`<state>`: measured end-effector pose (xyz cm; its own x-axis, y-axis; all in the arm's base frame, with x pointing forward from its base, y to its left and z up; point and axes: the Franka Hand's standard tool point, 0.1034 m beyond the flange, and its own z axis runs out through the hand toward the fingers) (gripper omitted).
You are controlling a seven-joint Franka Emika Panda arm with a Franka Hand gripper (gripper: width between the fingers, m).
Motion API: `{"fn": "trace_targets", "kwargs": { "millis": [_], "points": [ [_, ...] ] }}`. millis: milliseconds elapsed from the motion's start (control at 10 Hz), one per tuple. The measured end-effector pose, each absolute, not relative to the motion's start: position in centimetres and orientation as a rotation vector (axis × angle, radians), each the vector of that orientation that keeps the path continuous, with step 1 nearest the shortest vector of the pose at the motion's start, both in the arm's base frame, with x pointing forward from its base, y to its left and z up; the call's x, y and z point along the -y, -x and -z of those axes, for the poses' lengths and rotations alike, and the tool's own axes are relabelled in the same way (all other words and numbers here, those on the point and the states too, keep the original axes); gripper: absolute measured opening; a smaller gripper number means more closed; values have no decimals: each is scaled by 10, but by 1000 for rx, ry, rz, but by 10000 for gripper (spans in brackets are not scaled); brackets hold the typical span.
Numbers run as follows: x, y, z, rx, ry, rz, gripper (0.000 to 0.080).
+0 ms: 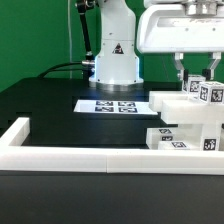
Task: Assemble chair
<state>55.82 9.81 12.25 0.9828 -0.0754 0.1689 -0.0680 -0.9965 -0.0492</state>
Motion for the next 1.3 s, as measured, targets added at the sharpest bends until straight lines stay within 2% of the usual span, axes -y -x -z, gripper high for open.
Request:
{"fn": "trace_targets", "kwargs": {
  "millis": [1300],
  "points": [
    [-101,-559,-122,-1627,2491,172,288]
  ]
}}
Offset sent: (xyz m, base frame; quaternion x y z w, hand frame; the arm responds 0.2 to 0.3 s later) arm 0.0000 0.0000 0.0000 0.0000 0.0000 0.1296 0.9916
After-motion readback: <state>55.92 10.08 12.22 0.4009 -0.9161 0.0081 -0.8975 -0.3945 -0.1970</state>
